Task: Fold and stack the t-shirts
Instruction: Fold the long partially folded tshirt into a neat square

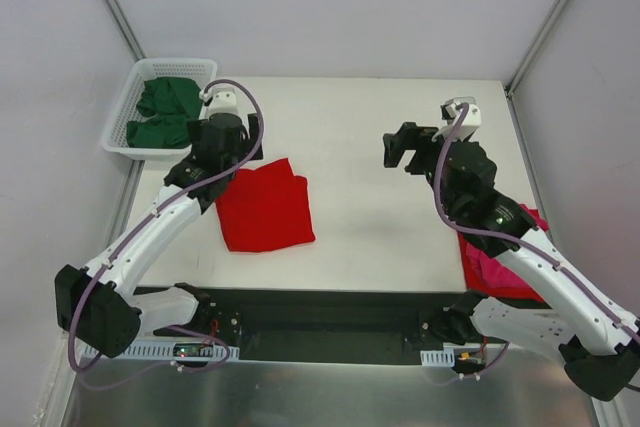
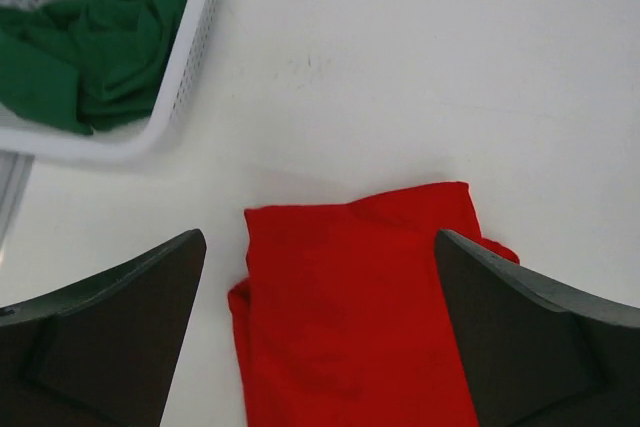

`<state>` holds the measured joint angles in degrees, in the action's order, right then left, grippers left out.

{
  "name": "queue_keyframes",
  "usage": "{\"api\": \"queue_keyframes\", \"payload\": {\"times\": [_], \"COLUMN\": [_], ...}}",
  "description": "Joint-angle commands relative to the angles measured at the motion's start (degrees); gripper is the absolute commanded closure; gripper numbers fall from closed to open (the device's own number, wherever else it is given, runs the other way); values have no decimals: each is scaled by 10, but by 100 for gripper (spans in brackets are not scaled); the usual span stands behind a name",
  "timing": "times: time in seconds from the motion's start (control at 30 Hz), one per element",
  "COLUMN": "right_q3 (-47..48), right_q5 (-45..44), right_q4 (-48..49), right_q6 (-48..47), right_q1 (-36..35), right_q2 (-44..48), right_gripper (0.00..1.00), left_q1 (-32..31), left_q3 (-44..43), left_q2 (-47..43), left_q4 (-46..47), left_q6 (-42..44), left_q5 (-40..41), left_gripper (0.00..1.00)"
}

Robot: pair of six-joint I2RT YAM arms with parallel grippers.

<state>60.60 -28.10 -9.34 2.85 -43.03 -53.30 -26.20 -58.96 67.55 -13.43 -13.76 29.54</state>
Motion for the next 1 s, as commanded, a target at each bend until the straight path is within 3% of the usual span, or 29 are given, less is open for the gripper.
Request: {"api": "queue_keyframes", "payload": {"times": [0.0,0.13,0.3,0.6,0.77,0.87,0.97], "right_q3": [5,3,-6,-29,-40,-43,-43], "right_q5": [-14,0,-7,-4,-1,12,21], "right_q4": [2,-8,-21,-31,-36,-37,-38], "right_q6": [-23,-21,-24,-25,-25,-23,-18], "right_q1": [-2,-2,0,24,44,51,54], "right_q2": [0,-8,-1,15,28,30,23], "right_gripper": [4,4,4,4,4,4,4], "left_q1": [49,84,113,127,129,134,163], "left_q3": [-25,-13,64,232,263,319,386], "left_q2": [34,111,173,143,139,136,82], "left_q4": [60,58,141,410,417,518,568], "left_q6": [185,240,249,261,262,263,241], "left_q5": [-112,-249,-193,-175,-212,-198,-240], "left_gripper": [1,1,1,1,1,1,1]}}
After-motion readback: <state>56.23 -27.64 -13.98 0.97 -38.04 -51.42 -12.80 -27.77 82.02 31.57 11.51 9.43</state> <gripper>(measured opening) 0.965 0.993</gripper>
